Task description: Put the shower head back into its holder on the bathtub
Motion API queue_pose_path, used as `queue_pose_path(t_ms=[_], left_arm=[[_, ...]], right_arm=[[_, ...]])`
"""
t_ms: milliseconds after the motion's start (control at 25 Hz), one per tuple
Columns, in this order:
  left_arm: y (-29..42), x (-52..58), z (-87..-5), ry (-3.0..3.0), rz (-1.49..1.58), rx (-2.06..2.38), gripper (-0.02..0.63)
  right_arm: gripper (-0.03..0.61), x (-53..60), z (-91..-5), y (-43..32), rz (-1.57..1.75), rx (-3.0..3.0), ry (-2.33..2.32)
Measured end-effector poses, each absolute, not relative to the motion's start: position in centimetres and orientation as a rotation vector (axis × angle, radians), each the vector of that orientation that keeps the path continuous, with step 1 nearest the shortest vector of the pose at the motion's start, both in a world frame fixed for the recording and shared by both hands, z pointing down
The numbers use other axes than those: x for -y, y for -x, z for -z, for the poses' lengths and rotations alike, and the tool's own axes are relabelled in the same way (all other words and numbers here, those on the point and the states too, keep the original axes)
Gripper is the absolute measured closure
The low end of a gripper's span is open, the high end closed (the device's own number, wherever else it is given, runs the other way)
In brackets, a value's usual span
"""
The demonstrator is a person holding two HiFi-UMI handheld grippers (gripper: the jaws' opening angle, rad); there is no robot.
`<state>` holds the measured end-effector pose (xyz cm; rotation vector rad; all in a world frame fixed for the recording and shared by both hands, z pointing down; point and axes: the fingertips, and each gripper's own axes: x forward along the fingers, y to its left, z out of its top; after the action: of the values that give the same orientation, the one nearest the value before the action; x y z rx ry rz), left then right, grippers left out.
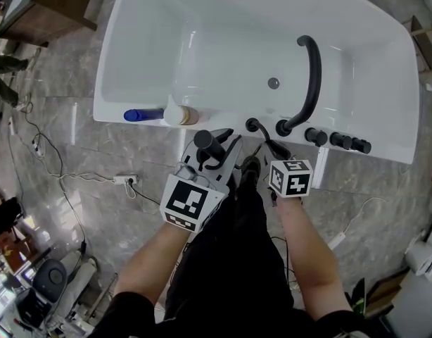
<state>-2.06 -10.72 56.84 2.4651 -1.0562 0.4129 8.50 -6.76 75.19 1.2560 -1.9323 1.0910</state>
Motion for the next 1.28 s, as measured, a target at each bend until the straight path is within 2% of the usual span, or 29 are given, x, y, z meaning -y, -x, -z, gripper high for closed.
queue_pose_path(t_ms=[360, 800, 960, 1080, 1200, 1280], left_arm=[[2.3, 11.7, -55.5, -2.474, -0.399, 1.104, 0.535], [2.9, 12.3, -55.4, -2.467, -0.381, 1.124, 0.535], [3.0, 12.5, -55.8, -2.467, -0.379, 1.122, 0.535], [2.9, 12.4, -56.3, -2.471, -0.365, 1.119, 0.535], [2.7, 12.2, -56.9, -2.476, -0.353, 1.119, 0.535], [2.3, 12.1, -57.8, -2.474, -0.364, 1.114, 0.535]], right_arm=[[0.509, 7.7, -76.4, -5.8, -1.116, 1.919, -1.118], [0.505, 9.9, -76.8, -5.6, -1.099, 1.899, -1.177], [0.455, 9.7, -76.0, -5.6, -1.074, 1.956, -1.214], [0.449, 7.4, -76.5, -5.8, -1.104, 1.995, -1.229], [0.437, 4.9, -78.9, -6.6, -1.146, 1.983, -1.234], [0.399, 4.2, -81.1, -7.2, -1.164, 1.971, -1.246]])
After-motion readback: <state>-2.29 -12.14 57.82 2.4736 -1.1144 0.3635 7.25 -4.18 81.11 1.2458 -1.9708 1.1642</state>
